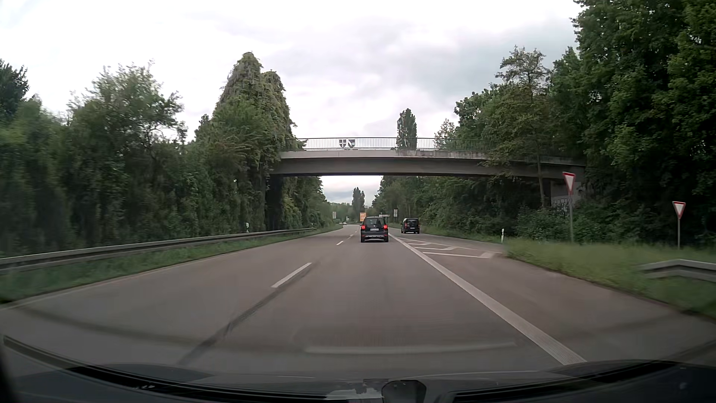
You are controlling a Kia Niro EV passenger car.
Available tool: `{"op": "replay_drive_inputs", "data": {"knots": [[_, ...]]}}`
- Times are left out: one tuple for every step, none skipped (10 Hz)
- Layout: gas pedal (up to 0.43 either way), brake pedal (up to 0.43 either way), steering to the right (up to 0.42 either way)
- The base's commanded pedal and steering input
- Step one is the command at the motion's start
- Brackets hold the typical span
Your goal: Follow the waypoints while adhering to traffic rules and regulations
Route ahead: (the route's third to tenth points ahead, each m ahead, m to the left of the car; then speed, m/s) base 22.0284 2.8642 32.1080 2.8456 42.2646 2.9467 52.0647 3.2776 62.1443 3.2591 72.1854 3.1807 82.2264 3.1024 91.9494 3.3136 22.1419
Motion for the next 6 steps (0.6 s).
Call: {"op": "replay_drive_inputs", "data": {"knots": [[0.039, 0.0, 0.0], [0.039, 0.0, 0.0], [0.039, 0.0, 0.0], [0.039, 0.0, 0.0], [0.039, 0.0, 0.0], [0.039, 0.0, 0.0]]}}
